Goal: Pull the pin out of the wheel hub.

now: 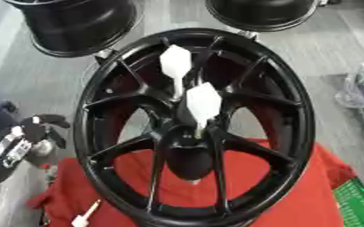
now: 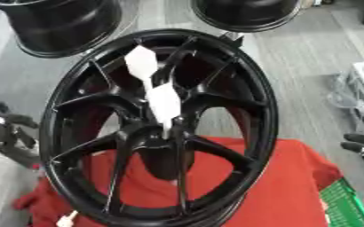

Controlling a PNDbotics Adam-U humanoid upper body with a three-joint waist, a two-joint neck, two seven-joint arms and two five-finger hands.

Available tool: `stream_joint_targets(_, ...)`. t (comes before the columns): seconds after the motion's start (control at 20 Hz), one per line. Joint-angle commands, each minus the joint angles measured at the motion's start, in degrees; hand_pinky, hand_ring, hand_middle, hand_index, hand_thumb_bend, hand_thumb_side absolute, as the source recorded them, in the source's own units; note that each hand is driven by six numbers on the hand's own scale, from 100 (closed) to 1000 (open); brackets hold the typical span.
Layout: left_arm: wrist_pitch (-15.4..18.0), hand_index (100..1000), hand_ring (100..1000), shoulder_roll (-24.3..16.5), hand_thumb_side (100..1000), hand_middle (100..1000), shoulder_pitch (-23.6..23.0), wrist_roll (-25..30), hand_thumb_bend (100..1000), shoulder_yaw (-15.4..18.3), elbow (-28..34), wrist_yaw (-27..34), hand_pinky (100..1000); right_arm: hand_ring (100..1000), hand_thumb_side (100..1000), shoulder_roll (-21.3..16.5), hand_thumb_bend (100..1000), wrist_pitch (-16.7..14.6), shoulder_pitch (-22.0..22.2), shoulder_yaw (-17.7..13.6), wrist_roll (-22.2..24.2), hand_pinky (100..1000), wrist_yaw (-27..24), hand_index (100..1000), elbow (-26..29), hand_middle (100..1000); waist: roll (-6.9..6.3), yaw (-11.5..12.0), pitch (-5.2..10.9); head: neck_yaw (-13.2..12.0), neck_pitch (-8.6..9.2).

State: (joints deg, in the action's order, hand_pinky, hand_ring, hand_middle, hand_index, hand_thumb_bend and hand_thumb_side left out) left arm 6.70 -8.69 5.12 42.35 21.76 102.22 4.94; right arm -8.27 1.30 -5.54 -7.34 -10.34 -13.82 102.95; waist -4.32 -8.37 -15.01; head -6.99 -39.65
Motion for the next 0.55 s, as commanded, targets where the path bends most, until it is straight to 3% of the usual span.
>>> stream_joint_targets(0.05,-5.2,815,493,1.6,878,664,1.2,-0.3,249,0.7,3.0,0.5,619,572,961,-0.3,100,0.0,-0.3,0.1,0.2,552,0.0,835,0.4,770,0.28,0.1,0.88,0.3,0.54)
stream_joint_targets(0.55,-9.3,812,492,2.7,876,655,1.9,-5.3,237,1.9,4.9,0.9,617,572,962,-0.3,100,0.0,-0.2,0.0,0.2,552,0.0,836,0.5,770,0.6,0.4,0.71,1.2,1.23)
